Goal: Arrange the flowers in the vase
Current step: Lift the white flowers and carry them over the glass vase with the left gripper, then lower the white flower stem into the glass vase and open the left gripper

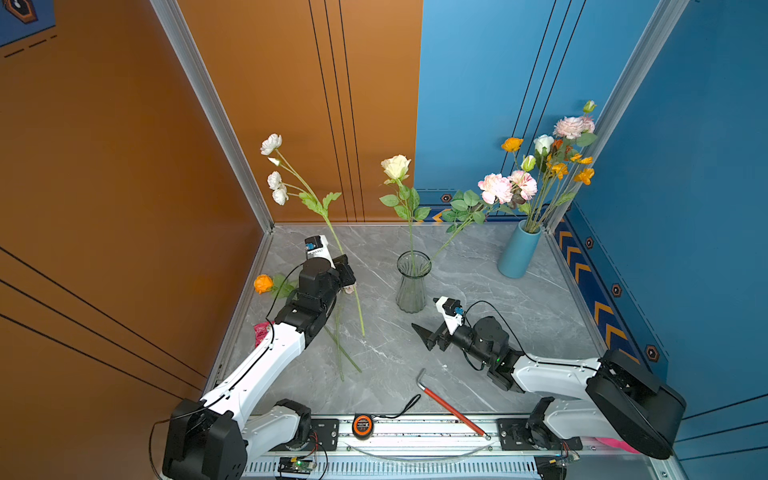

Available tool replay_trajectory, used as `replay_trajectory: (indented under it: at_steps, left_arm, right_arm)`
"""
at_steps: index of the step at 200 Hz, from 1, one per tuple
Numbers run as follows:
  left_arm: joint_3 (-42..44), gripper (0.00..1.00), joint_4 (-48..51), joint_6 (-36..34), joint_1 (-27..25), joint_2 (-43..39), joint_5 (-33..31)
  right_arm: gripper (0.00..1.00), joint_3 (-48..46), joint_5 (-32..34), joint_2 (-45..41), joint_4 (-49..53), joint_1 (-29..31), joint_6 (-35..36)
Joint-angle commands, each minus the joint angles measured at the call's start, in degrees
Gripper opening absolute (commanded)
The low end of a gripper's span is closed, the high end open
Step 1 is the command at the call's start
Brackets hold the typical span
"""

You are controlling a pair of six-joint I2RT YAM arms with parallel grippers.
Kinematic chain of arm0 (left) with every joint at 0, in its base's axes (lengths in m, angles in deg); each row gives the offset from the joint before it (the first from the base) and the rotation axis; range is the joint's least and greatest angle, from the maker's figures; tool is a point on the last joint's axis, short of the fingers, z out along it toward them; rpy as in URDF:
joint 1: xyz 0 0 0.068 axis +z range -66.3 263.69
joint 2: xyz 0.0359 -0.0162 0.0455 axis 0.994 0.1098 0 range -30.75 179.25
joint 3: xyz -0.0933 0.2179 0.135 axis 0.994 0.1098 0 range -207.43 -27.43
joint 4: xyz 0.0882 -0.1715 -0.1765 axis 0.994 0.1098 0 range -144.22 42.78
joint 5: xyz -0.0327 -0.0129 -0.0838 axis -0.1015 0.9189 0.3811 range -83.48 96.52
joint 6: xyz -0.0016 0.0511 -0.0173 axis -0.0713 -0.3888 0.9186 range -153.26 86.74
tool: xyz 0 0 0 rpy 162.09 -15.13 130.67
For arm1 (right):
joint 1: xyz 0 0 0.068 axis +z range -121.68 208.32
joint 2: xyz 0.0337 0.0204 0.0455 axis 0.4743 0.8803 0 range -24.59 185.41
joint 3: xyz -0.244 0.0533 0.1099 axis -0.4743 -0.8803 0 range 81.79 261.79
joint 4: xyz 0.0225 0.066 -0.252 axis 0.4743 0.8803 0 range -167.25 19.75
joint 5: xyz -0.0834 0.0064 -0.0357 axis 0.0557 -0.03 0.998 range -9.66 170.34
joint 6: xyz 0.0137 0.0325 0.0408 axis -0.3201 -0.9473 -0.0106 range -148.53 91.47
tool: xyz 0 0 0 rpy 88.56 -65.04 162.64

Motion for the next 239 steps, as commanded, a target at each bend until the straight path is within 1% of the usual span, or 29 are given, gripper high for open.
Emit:
replay_trajectory:
  at_steps: [1, 22, 48, 92, 100, 105, 125, 137, 153, 169, 212, 232, 239]
  left_arm:
    - [-3.79, 0.00, 0.72, -7.75, -3.85, -1.25, -4.75]
    - [-6.11, 0.00, -3.59, -11.80, -8.54, -0.78, -5.37]
    - [-6.20, 0.00, -16.63, -16.62, -13.17, 1.18, -4.32]
    - [-11.31, 0.00, -33.48, -17.43, -16.16, 8.08, -1.18]
    - [-11.81, 0.00, -35.93, -17.44, -16.69, 9.55, -1.66]
    - [-14.05, 0.00, -37.33, -17.47, -17.17, 10.37, -2.21]
    - [-17.12, 0.00, -43.90, -18.89, -18.73, 14.03, -3.71]
    - [-19.31, 0.00, -46.38, -19.43, -19.27, 16.14, -3.84]
    - [-22.31, 0.00, -46.48, -21.19, -19.67, 18.75, -3.26]
    - [-23.21, 0.00, -47.11, -23.17, -19.59, 21.56, -2.58]
    - [-19.20, 0.00, -57.10, -23.77, -18.67, 27.67, -2.14]
    - [-17.25, 0.00, -62.18, -26.44, -18.20, 30.75, -1.34]
    - [-16.37, 0.00, -64.66, -26.40, -17.76, 32.00, -1.41]
  right_arm:
    - [1.00, -1.21, -0.59, -0.64, -3.44, -0.75, -2.28]
    - [1.00, -1.80, 0.23, -1.26, -4.11, -1.34, -3.18]
    - [1.00, -1.88, 1.51, -2.27, -3.15, -1.75, -3.36]
    - [1.00, -2.07, 1.51, -2.71, -2.78, -2.11, -3.46]
    - [1.00, -2.06, 1.42, -2.81, -2.75, -2.18, -3.46]
    - [1.00, -2.07, 1.42, -2.81, -2.64, -2.17, -3.46]
    - [1.00, -2.04, 1.41, -2.88, -2.50, -2.39, -3.29]
    - [1.00, -2.07, 1.34, -2.89, -2.44, -2.48, -3.27]
    - [1.00, -2.07, 1.25, -2.88, -2.51, -2.58, -3.28]
    - [1.00, -2.07, 1.07, -3.15, -2.47, -2.51, -3.28]
    - [1.00, -2.22, 1.25, -3.47, -2.09, -2.77, -2.88]
    - [1.00, -2.33, 1.11, -3.61, -2.04, -2.89, -2.92]
    - [1.00, -2.19, 1.01, -3.53, -2.04, -2.91, -3.01]
